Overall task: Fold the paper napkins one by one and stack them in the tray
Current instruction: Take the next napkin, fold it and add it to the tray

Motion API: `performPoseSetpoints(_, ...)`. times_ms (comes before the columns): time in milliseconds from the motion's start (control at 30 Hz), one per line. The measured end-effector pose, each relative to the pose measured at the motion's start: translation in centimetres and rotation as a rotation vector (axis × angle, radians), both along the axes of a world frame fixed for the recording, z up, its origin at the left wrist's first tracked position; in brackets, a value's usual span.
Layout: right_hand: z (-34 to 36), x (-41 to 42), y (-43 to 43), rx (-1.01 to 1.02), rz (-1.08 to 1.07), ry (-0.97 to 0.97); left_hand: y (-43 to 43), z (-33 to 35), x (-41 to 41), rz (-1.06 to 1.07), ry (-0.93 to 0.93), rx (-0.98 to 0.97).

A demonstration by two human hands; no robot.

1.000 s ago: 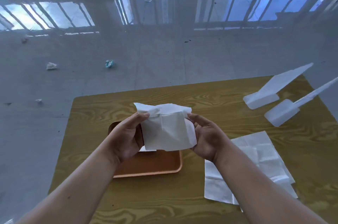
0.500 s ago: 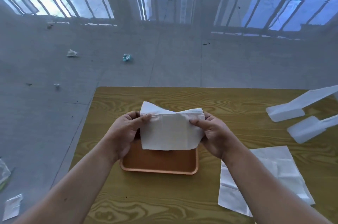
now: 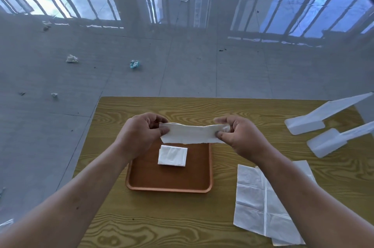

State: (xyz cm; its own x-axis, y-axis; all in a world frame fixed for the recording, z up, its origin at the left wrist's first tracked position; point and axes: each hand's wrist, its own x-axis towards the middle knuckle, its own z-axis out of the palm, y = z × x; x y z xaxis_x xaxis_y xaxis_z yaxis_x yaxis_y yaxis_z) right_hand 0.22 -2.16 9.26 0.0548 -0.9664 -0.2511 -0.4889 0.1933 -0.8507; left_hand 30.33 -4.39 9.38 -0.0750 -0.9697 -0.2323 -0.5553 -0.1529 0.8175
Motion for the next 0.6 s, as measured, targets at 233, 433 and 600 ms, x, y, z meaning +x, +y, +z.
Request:
performPoseSetpoints(233,1.1,0.3,0.0,-0.116,0.199,0.428,-1.8,1.4,-1.3,-0.073,-0.3,-0.284)
performPoseSetpoints(433,0.7,2.2,0.0,0.427,-0.137,-0.739,-0.9,0.3,-2.4,0.224,-0.271,0.004)
performPoseSetpoints(600,-0.5,3.5,0.8,0.499,-0.229,-1.103,2.0,-1.2,-2.9,0.122,0.226,0.707)
